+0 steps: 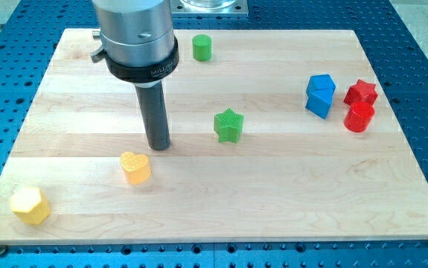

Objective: Move the yellow heart closely to the yellow hexagon

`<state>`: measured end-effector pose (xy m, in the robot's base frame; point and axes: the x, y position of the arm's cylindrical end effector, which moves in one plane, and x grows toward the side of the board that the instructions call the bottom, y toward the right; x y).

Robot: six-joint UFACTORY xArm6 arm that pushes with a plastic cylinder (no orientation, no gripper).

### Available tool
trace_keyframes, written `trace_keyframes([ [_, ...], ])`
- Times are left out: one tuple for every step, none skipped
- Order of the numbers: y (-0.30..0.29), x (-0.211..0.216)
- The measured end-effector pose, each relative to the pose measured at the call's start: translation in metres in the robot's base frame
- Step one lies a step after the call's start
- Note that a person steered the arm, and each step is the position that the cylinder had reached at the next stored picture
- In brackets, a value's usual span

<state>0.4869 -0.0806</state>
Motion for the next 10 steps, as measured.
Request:
trace_keyframes([
  [0.001, 0.029],
  [-0.029, 0.031],
  [-0.063, 0.031],
  [-0.058, 0.028],
  [-0.033, 0.027],
  [-0.015, 0.05],
  [-0.015, 0.058],
  [-0.026, 0.058],
  [-0.065, 0.058],
  [-0.085, 0.058],
])
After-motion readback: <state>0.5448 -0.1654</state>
